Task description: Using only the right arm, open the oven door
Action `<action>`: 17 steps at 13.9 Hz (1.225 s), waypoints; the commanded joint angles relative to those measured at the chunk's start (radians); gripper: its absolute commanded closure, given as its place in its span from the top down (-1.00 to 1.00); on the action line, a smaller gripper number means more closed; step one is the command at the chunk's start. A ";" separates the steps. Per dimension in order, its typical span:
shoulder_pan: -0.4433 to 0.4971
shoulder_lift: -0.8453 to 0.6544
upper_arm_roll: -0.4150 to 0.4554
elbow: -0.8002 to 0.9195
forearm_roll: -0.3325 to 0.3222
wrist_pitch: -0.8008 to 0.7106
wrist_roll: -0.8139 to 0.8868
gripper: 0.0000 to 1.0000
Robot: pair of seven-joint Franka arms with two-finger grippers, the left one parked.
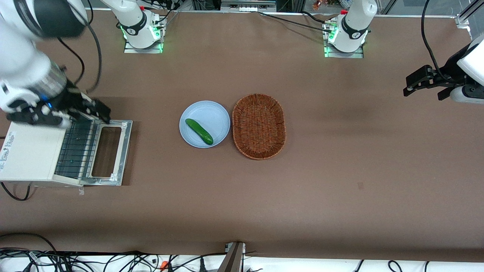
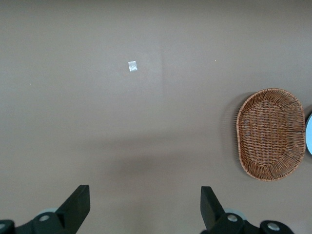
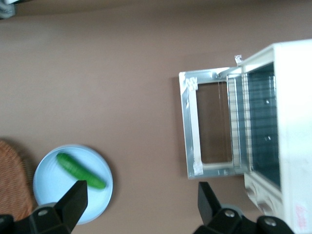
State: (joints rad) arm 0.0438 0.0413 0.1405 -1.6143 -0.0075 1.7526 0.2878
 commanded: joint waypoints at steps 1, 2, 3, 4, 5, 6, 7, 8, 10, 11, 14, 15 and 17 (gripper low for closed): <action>-0.015 -0.105 -0.002 -0.050 0.053 -0.066 -0.076 1.00; -0.015 -0.121 -0.012 -0.044 0.067 -0.083 -0.103 1.00; -0.015 -0.127 -0.024 -0.036 0.067 -0.099 -0.137 1.00; -0.015 -0.132 -0.042 -0.029 0.067 -0.122 -0.154 1.00; -0.015 -0.132 -0.056 -0.026 0.067 -0.139 -0.165 1.00; -0.015 -0.129 -0.062 -0.025 0.069 -0.145 -0.186 1.00; -0.015 -0.127 -0.062 -0.025 0.067 -0.148 -0.197 1.00; -0.013 -0.127 -0.062 -0.025 0.067 -0.150 -0.197 1.00; -0.015 -0.118 -0.059 -0.025 0.064 -0.153 -0.200 1.00; -0.013 -0.115 -0.061 -0.024 0.067 -0.153 -0.202 1.00; -0.013 -0.115 -0.056 -0.024 0.066 -0.176 -0.200 1.00; -0.013 -0.115 -0.056 -0.024 0.066 -0.191 -0.199 1.00; -0.013 -0.115 -0.056 -0.022 0.064 -0.200 -0.199 1.00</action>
State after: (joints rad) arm 0.0384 -0.0671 0.0800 -1.6371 0.0367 1.5724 0.1037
